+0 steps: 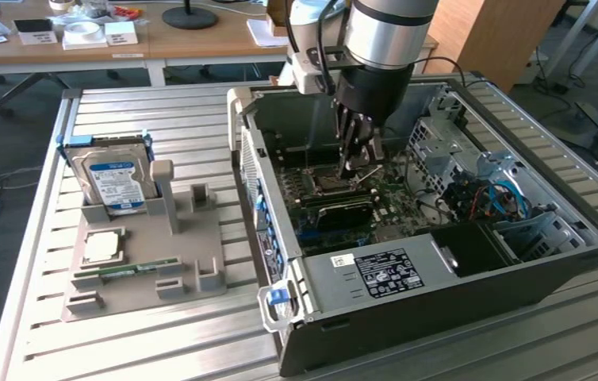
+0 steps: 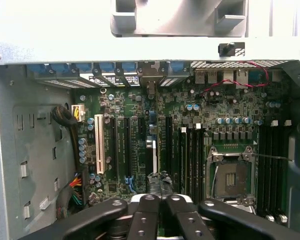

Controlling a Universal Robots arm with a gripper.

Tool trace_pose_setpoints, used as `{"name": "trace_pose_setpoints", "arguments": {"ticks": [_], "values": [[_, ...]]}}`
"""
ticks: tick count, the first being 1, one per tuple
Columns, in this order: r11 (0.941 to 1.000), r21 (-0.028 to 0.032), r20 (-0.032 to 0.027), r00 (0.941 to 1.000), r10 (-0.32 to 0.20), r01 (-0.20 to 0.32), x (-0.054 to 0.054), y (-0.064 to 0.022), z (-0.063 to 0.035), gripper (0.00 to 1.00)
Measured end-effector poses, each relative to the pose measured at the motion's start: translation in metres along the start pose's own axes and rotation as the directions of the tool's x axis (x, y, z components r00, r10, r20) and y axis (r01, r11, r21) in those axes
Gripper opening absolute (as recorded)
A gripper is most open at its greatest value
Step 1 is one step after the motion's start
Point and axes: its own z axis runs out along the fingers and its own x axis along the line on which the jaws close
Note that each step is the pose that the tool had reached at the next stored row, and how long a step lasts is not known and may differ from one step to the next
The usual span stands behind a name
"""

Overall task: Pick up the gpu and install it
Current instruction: 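Press down on the gpu until it lock into place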

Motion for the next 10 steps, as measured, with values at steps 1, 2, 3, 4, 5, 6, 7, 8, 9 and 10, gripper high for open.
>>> {"name": "trace_pose_setpoints", "arguments": {"ticks": [1,2,3,4,5,6,7,8,9,10], "values": [[1.0,-0.0001,0.0,1.0,0.0,0.0,0.0,0.0,0.0,0.15],[1.0,0.0,0.0,1.0,0.0,0.0,0.0,0.0,0.0,0.11],[1.0,0.0,0.0,1.0,0.0,0.0,0.0,0.0,0.0,0.11],[1.0,0.0,0.0,1.0,0.0,0.0,0.0,0.0,0.0,0.11],[1.0,0.0,0.0,1.0,0.0,0.0,0.0,0.0,0.0,0.11],[1.0,0.0,0.0,1.0,0.0,0.0,0.0,0.0,0.0,0.11],[1.0,0.0,0.0,1.0,0.0,0.0,0.0,0.0,0.0,0.11],[1.0,0.0,0.0,1.0,0.0,0.0,0.0,0.0,0.0,0.11],[1.0,-0.0001,-0.0001,1.0,0.0,0.0,0.0,0.0,0.0001,0.11],[1.0,0.0,0.0001,1.0,0.0,0.0,0.0,0.0,0.0007,0.11]]}}
